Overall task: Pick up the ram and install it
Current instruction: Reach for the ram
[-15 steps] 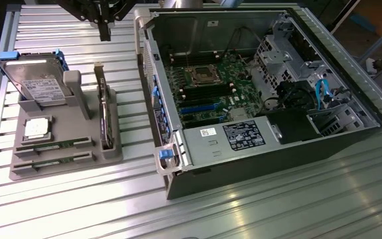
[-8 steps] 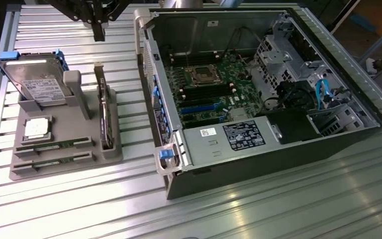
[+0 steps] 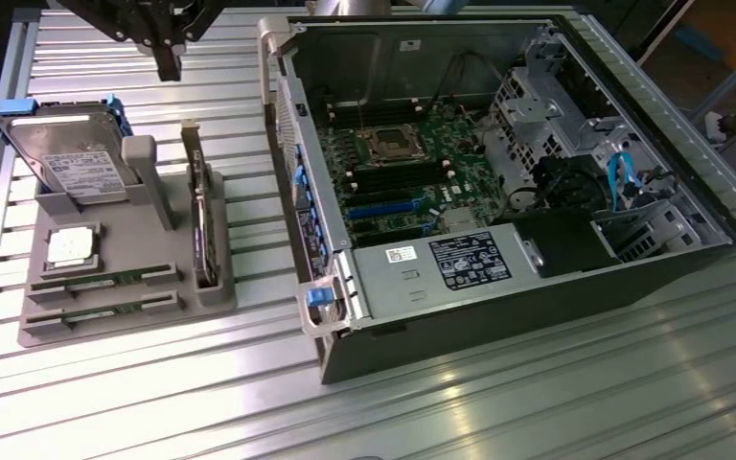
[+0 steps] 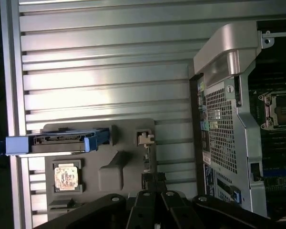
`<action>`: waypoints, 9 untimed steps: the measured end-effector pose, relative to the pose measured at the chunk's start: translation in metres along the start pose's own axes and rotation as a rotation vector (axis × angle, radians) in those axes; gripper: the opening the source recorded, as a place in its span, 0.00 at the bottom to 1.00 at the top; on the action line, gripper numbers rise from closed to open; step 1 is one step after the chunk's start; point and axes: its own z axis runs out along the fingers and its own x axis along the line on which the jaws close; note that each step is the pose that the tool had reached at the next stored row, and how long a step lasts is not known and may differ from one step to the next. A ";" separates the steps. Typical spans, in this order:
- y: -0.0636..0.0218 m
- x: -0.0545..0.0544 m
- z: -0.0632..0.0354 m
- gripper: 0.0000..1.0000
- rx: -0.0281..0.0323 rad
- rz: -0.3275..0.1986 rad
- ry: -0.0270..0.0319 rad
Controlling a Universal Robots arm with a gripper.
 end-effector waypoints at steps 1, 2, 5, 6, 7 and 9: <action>-0.0002 0.002 0.0000 0.11 0.0000 0.000 0.0001; -0.0004 0.005 -0.0001 0.11 0.0000 0.000 0.0002; -0.0011 0.014 -0.0003 0.11 0.0001 0.000 0.0009; -0.0013 0.017 -0.0004 0.11 0.0001 0.000 0.0011; -0.0014 0.019 -0.0004 0.11 0.0001 0.000 0.0012; -0.0019 0.024 -0.0005 0.11 0.0001 0.000 0.0017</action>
